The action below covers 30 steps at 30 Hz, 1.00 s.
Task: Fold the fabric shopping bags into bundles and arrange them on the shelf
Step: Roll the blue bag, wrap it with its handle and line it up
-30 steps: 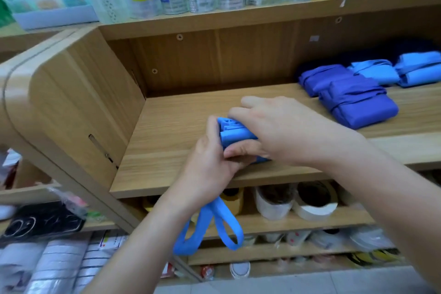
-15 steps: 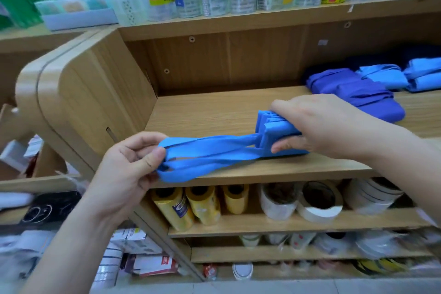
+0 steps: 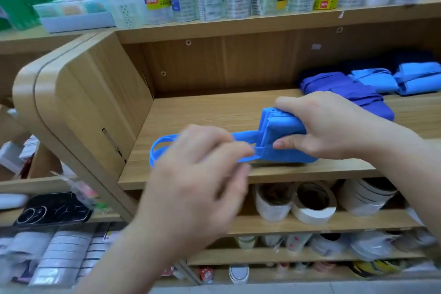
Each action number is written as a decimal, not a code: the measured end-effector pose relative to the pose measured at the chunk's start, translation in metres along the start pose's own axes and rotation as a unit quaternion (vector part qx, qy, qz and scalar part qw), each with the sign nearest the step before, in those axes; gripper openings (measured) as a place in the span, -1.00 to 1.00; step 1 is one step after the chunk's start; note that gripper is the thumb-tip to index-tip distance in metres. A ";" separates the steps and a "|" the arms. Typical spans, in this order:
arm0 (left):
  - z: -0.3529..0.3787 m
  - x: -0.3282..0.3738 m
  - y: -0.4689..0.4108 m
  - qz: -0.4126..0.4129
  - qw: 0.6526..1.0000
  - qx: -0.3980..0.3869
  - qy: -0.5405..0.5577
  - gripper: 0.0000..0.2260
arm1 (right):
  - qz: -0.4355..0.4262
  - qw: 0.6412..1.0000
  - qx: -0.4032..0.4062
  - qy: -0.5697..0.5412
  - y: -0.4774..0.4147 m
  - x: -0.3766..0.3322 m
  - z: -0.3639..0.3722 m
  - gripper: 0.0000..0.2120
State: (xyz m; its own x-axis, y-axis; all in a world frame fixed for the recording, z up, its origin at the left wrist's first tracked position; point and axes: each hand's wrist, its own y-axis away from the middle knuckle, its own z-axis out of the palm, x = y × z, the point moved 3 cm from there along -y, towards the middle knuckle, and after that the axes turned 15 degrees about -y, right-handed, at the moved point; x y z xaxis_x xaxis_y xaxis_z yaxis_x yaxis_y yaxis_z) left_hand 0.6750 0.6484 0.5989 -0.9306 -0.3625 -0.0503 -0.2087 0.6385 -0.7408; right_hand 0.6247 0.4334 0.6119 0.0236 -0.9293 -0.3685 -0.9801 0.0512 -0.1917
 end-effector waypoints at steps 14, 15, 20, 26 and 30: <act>0.066 -0.020 -0.007 0.094 0.982 -0.066 -0.147 -0.77 | 0.020 0.987 -0.038 -0.153 0.007 0.018 -0.008 -0.70; 0.065 -0.018 -0.008 0.093 0.983 -0.054 -0.150 -0.74 | 0.016 0.987 -0.042 -0.152 0.007 0.017 -0.007 -0.69; 0.075 -0.013 -0.012 0.113 0.973 -0.071 -0.187 -0.94 | 0.001 0.986 -0.050 -0.157 0.002 0.016 -0.007 -0.69; 0.060 -0.049 -0.018 0.013 0.924 -0.380 -0.044 -0.82 | 0.037 0.988 -0.042 -0.141 0.004 0.040 -0.011 -0.70; 0.044 -0.065 -0.018 -0.072 0.786 -0.492 0.368 -0.87 | 0.051 0.970 -0.031 -0.235 0.002 0.050 -0.010 -0.76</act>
State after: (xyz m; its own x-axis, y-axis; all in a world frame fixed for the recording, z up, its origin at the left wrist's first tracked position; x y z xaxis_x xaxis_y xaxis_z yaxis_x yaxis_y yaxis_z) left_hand 0.7529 0.6307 0.5861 -0.7221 -0.2201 0.6559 -0.1230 0.9738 0.1914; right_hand 0.6216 0.3832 0.6015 -0.0018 -0.6496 -0.7603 -0.9916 0.0994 -0.0826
